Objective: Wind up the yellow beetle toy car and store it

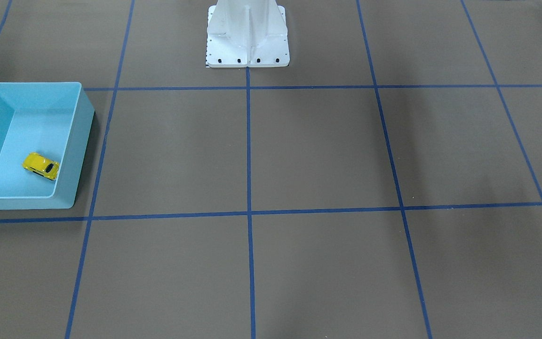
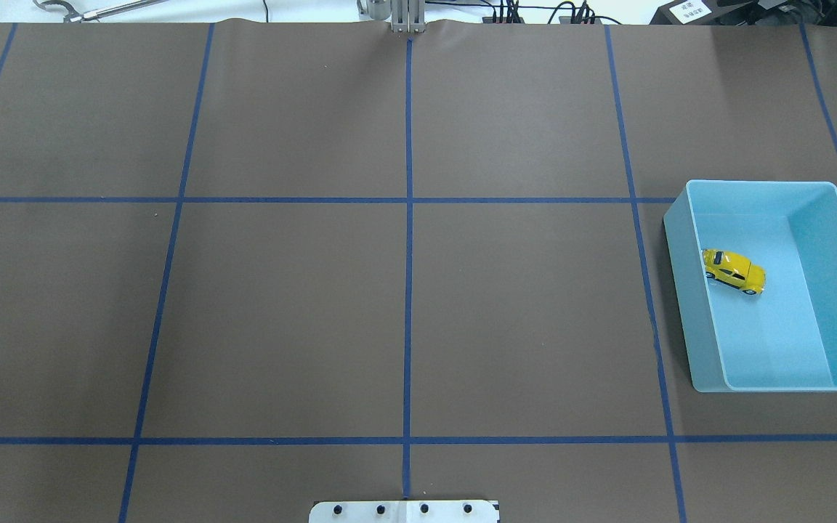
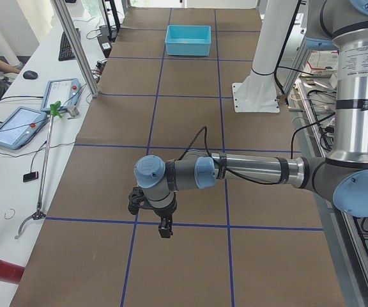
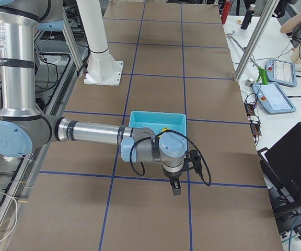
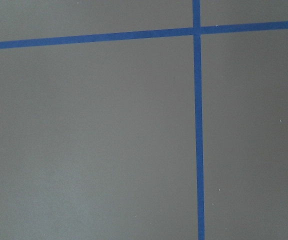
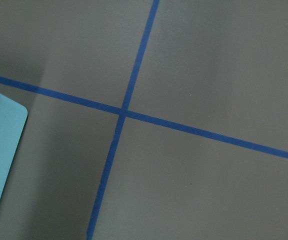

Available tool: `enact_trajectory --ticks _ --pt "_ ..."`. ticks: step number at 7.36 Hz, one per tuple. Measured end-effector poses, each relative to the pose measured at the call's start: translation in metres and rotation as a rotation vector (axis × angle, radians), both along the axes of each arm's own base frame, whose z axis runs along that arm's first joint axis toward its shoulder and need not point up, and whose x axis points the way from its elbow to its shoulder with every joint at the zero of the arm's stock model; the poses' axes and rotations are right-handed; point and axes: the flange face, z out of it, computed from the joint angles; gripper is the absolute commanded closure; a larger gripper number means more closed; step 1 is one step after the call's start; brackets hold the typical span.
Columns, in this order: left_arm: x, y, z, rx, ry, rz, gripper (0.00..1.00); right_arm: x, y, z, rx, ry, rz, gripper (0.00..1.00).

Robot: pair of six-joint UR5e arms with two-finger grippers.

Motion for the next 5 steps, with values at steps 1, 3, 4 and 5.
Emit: enact_trajectory --ticks 1,3,4,5 --pt "0.000 0.000 0.000 0.001 0.000 0.000 0.00 0.002 -0.017 -0.016 -0.111 -0.012 0.054 0.01" --pt "0.000 -0.001 -0.001 0.002 0.000 0.000 0.00 0.002 -0.027 -0.033 -0.261 -0.045 0.167 0.01" --pt "0.000 -0.001 -0.001 0.003 0.000 0.001 0.00 0.002 -0.025 -0.031 -0.279 -0.051 0.183 0.01" --pt "0.000 -0.002 -0.002 0.003 0.000 0.001 0.00 0.001 -0.023 -0.027 -0.279 -0.052 0.187 0.01"
